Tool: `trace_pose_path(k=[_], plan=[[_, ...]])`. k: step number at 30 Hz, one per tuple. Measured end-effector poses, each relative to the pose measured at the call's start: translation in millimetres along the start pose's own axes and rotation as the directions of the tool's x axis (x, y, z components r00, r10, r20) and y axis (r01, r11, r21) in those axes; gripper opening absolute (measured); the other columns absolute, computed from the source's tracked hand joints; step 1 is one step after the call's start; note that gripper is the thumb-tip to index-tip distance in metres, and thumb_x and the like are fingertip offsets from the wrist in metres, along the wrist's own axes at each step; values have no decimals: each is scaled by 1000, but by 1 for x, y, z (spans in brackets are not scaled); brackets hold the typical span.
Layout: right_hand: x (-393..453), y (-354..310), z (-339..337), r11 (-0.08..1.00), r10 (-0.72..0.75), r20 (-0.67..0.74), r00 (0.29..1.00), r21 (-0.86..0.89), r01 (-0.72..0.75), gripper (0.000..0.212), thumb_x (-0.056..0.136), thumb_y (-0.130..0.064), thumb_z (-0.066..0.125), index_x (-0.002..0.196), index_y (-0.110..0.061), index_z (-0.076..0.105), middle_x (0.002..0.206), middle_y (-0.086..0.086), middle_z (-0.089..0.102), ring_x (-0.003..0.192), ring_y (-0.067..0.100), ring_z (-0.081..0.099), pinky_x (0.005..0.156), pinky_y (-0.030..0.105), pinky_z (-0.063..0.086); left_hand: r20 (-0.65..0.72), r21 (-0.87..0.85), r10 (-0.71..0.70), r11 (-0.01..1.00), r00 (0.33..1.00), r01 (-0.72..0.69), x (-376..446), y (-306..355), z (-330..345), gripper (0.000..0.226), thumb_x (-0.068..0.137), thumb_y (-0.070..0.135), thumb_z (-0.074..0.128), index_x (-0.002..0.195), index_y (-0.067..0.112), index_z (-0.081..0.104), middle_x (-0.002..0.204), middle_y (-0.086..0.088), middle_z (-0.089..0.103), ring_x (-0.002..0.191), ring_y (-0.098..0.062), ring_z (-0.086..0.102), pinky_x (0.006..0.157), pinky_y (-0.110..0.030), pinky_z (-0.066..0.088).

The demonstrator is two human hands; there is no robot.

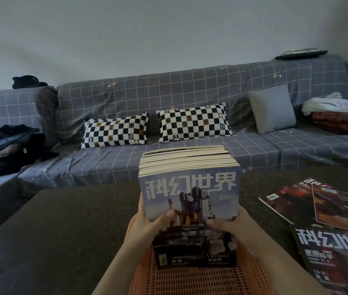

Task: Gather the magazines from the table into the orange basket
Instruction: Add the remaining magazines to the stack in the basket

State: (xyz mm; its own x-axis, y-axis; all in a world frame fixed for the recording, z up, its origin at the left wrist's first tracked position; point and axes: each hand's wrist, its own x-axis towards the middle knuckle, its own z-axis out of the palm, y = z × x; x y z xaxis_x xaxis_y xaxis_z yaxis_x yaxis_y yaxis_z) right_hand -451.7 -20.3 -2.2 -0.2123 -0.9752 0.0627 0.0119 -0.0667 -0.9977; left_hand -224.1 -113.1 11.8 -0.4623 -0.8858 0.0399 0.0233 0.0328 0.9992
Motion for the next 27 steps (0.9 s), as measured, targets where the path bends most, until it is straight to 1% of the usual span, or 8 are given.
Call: trace_pose_path(k=[1, 4, 5, 8, 13, 18, 23, 27], plan=[[0, 1, 0, 1000, 2, -11, 1000, -1, -2, 79, 45, -38, 92, 116, -26, 61, 114, -2, 68, 106, 14, 64, 89, 34, 52, 5, -6, 4, 1000, 1000, -4, 0, 1, 1, 105, 32, 62, 89, 124, 43, 41, 104, 12, 73, 95, -10, 70, 69, -24, 58], [0, 0, 0, 1000, -31, -38, 999, 6, 31, 58, 54, -24, 86, 108, -26, 62, 98, -10, 73, 87, 6, 69, 61, 15, 53, -28, -6, 41, 999, 999, -41, 2, 0, 0, 96, 37, 56, 90, 122, 38, 49, 104, 9, 73, 94, -15, 71, 71, -30, 58], [0, 1, 0, 999, -39, -43, 998, 15, 39, 56, 55, -22, 84, 107, -27, 62, 97, -13, 73, 86, 4, 69, 59, 13, 52, -42, -27, 54, 998, 998, -55, 3, 0, 0, 92, 39, 52, 91, 121, 34, 52, 104, 6, 74, 93, -17, 72, 67, -28, 58], [2, 1, -1, 998, -26, -59, 998, 49, 28, 59, 55, -21, 83, 110, -26, 61, 101, -11, 72, 93, 5, 67, 67, 16, 53, -58, -50, 82, 995, 995, -85, 4, -2, -1, 84, 44, 42, 92, 119, 29, 55, 103, 3, 74, 91, -20, 72, 62, -24, 58], [4, 2, 1, 999, -25, -73, 997, 39, 28, 64, 53, -28, 83, 112, -30, 60, 105, -8, 72, 98, 9, 66, 75, 21, 53, -90, -35, 77, 996, 993, -80, 6, -5, -3, 92, 37, 53, 93, 119, 31, 56, 106, 3, 74, 93, -19, 72, 65, -26, 59], [9, 2, 3, 997, -6, -98, 995, -72, -1, 64, 43, -51, 85, 102, -42, 61, 108, -11, 69, 104, 11, 62, 91, 35, 49, -79, 53, 30, 998, 996, -26, 13, -6, -2, 100, 41, 63, 88, 129, 42, 46, 109, 9, 72, 98, -19, 70, 86, -46, 55], [10, 5, 0, 988, 20, -64, 998, -155, -30, 97, 35, -47, 92, 123, -29, 55, 116, -5, 66, 111, 16, 60, 100, 45, 45, -42, 70, -29, 997, 999, 32, 11, -6, -2, 102, 39, 61, 89, 127, 49, 40, 118, 6, 67, 106, -20, 66, 96, -50, 50], [9, 9, -1, 965, 15, -53, 999, -259, -28, 95, 46, -30, 93, 130, -28, 48, 116, -11, 64, 109, 7, 59, 92, 29, 48, -13, 78, -67, 995, 998, 67, 7, -6, -3, 104, 34, 55, 92, 126, 41, 45, 118, 2, 66, 107, -22, 65, 91, -47, 53]])
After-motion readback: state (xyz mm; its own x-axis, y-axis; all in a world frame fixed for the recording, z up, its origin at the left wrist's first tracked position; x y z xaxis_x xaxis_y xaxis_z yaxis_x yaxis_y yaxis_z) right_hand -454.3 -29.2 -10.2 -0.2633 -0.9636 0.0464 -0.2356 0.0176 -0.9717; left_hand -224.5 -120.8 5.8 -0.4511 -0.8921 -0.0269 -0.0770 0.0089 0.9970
